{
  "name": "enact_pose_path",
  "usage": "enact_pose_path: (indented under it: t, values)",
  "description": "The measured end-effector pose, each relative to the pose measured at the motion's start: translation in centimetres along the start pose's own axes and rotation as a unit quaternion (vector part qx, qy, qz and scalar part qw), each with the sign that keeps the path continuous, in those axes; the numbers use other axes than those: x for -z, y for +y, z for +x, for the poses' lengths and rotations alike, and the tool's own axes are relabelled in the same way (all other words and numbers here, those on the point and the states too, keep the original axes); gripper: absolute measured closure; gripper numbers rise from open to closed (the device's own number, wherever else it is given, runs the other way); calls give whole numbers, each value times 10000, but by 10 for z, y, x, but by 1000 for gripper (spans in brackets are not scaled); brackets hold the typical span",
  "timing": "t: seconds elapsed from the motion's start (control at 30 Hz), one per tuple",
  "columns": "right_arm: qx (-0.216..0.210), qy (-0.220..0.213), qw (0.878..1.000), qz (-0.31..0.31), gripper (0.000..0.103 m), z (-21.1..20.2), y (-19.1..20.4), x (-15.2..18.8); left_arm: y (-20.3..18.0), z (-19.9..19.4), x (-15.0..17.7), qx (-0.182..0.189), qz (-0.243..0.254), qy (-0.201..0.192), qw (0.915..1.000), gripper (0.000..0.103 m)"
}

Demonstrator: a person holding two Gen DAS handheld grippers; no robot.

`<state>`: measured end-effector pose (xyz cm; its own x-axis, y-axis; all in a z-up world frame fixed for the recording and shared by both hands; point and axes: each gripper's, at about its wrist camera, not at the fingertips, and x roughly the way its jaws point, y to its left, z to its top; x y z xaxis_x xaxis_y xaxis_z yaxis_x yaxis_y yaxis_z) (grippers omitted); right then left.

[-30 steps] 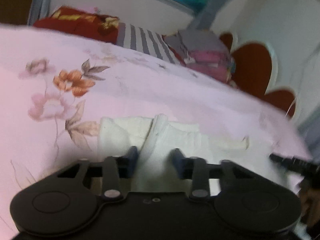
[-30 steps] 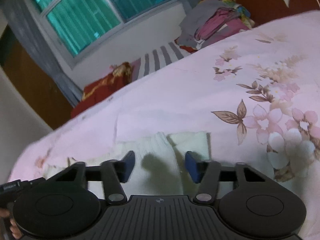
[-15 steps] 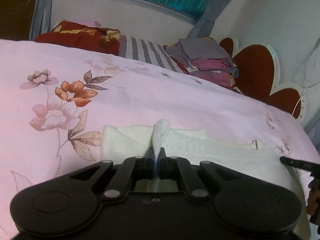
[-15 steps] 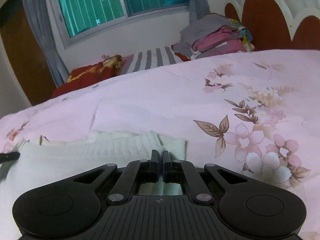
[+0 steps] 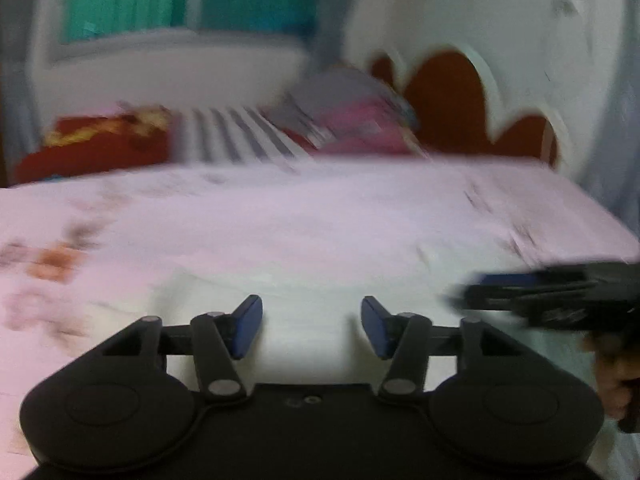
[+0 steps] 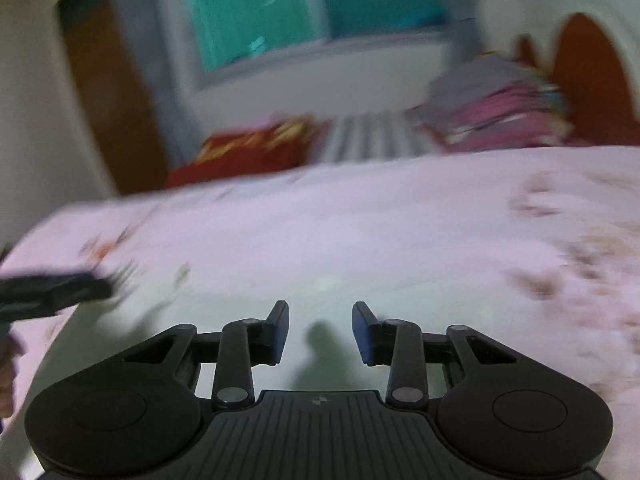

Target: Fold small clothes

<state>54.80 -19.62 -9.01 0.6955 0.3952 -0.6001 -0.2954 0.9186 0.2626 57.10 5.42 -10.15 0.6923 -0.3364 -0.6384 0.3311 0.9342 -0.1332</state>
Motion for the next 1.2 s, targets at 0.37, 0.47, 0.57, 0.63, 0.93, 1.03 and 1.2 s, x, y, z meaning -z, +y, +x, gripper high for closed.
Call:
enact_pose_path:
  t: [0.37, 0.47, 0.57, 0.63, 0.93, 1.03, 1.2]
  values:
    - [1437, 81, 9886, 440, 67, 14, -40, 5, 73, -7, 27, -721, -840, -95, 9938, 43]
    - [1181, 18, 9890, 887, 67, 6, -67, 6, 68, -12, 22, -790, -725, -96, 9942, 43]
    - [1198, -88, 9902, 717, 67, 0, -51, 1, 40, -22, 19, -731, -433, -265, 9960, 32]
    - [957, -147, 9938, 547, 48, -3, -31, 2, 15, -25, 22, -603, -146, -287, 9977, 26]
    - [136, 195, 9984, -522, 48, 4, 41, 37, -32, -22, 53, -523, 176, 37, 9985, 27]
    - [171, 240, 9976, -619, 48, -1, 36, 45, -18, -32, 61, -611, 69, 1, 9981, 26]
    - [1250, 136, 9917, -271, 48, -23, 0, 56, 5, -55, 77, -844, -54, -37, 9964, 26]
